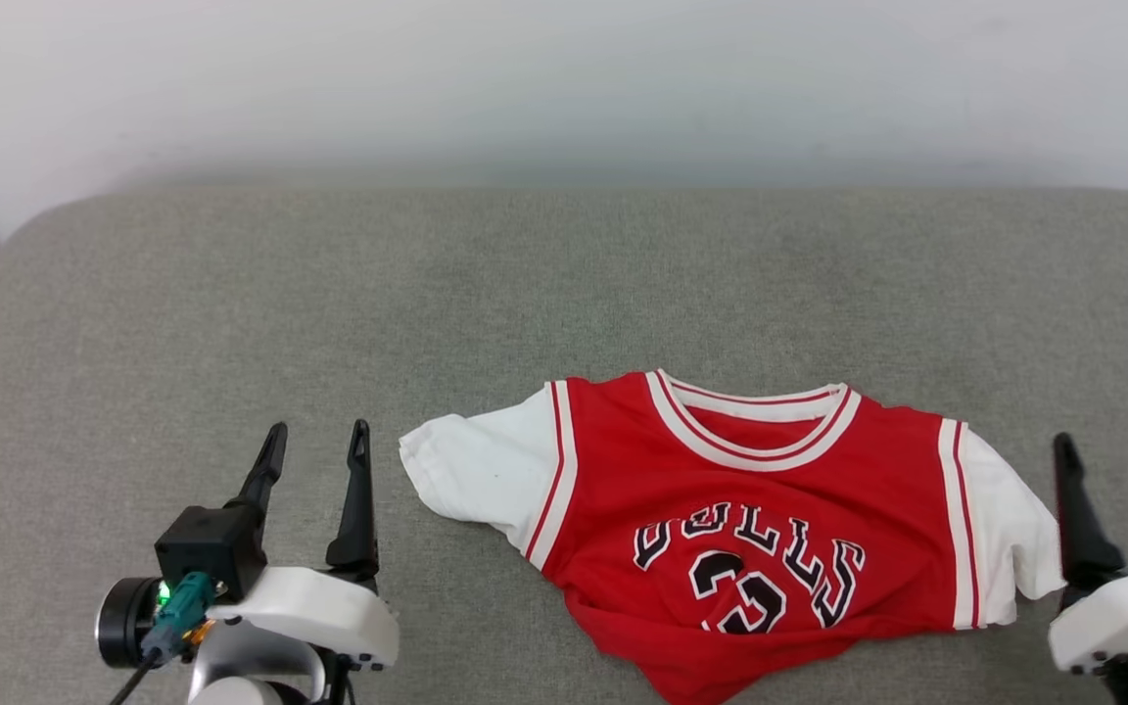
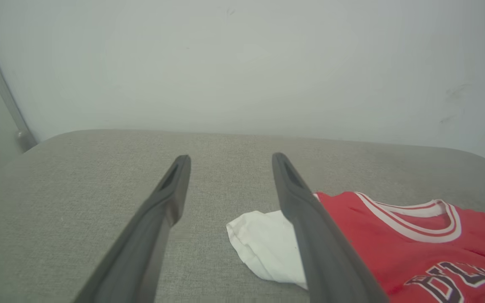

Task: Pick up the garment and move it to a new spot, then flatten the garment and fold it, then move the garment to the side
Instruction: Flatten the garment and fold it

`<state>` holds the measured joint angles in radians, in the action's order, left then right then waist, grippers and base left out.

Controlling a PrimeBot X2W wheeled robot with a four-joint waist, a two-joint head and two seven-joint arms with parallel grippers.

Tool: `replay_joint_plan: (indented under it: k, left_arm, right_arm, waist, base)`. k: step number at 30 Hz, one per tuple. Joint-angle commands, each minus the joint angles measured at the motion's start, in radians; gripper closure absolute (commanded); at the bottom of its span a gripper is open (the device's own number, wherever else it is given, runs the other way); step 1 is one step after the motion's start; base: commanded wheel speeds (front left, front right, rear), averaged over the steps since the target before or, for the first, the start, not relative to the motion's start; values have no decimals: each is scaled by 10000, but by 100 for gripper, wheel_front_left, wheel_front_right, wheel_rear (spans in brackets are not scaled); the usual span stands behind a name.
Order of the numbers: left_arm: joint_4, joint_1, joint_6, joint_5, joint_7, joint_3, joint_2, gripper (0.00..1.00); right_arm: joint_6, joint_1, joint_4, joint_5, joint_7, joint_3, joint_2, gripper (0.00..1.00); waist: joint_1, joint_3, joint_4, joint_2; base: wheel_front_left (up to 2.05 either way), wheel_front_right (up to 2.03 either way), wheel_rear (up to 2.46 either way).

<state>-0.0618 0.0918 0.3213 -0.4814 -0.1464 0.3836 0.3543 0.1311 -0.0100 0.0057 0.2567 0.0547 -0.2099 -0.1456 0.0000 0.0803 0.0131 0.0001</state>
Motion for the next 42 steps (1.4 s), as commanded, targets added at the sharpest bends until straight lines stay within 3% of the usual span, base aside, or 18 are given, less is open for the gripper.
replay_joint_plan:
  k: [1, 7, 15, 21, 30, 32, 36, 38, 42]
  left_arm:
    - [22, -82, 27, -75, 116, -62, 111, 0]
    - [-9, 455, -261, -546, 1371, -185, 616, 0]
    - [884, 2223, -1277, -1462, 4434, 182, 1387, 0]
    - [1956, 3189, -2002, -2160, 6662, 619, 1725, 0]
    - [2994, 3202, -2279, -2820, 8662, 1212, 1735, 0]
    - [3028, 3206, -2331, -2904, 8721, 1282, 1581, 97]
    - [2897, 3256, -2164, -2614, 8026, 1148, 1529, 100]
    - [2616, 3276, -1808, -2256, 7078, 837, 1563, 100]
    - [2202, 3145, -1439, -1972, 6243, 557, 1593, 100]
  right_arm:
    - [-7, 223, -262, -86, -40, 153, 108, 0]
    - [-7, 711, -1650, -241, 29, 796, 509, 0]
    - [-7, 328, -2780, -239, 46, 1239, 660, 0]
    - [-7, -84, -2740, -108, -104, 1466, 644, 0]
    - [-7, -391, -2323, 68, -409, 1574, 660, 0]
    - [-7, -449, -2233, 84, -457, 1559, 598, 0]
    - [-7, -480, -2111, 243, -372, 1430, 418, 0]
    - [-7, -461, -1965, 522, -97, 1209, 272, 0]
    - [-7, -483, -1534, 990, 472, 746, -3, 0]
  waist:
    - [0, -180, -27, -1]
    - [0, -87, -250, -1]
    - [0, 1166, -790, -1]
    - [0, 2066, -1264, -1]
    - [0, 2490, -1623, -1]
    - [0, 2493, -1651, -1]
    - [0, 2328, -1618, -1]
    - [0, 2137, -1521, -1]
    - [0, 1941, -1410, -1]
  base:
    - [0, 0, 0]
    - [0, 0, 0]
    - [0, 0, 0]
    - [0, 0, 0]
    - [0, 0, 0]
    - [0, 0, 0]
    - [0, 0, 0]
    - [0, 0, 0]
    - [0, 0, 0]
